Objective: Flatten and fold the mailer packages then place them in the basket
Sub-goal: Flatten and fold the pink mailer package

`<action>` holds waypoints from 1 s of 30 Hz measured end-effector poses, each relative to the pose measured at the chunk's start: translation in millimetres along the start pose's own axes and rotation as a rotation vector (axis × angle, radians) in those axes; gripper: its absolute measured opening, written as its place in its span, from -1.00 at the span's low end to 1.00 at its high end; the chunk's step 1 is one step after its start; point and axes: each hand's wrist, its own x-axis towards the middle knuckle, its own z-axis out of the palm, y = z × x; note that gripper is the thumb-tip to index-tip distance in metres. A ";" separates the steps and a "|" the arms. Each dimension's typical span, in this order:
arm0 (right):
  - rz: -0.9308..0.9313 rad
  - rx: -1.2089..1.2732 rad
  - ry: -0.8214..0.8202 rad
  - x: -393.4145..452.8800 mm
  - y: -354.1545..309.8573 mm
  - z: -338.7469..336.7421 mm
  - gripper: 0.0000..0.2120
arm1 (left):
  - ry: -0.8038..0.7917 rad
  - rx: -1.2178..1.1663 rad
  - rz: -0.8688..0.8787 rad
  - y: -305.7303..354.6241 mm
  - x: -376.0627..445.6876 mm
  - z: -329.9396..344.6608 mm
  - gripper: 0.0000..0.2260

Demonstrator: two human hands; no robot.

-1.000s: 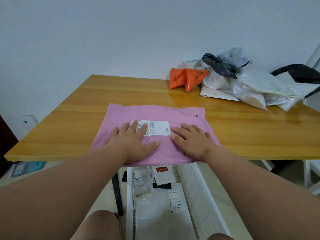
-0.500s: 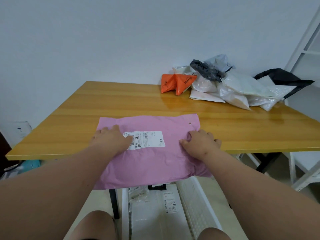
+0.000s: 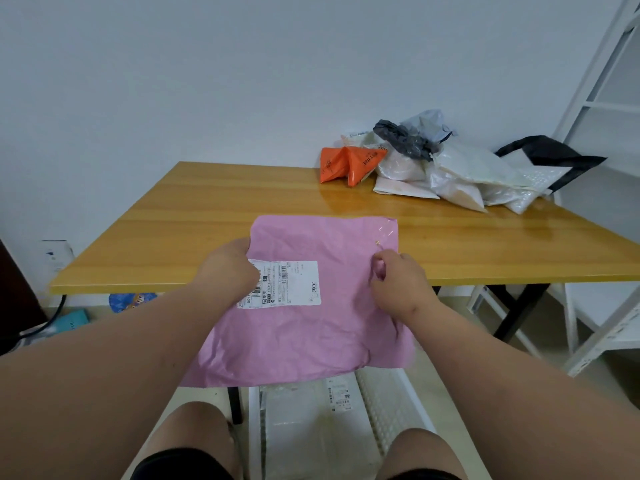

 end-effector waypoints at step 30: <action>0.405 -0.023 -0.242 -20.5 87.2 73.6 -0.61 | -0.766 0.169 -0.167 -66.7 -26.3 102.1 -0.15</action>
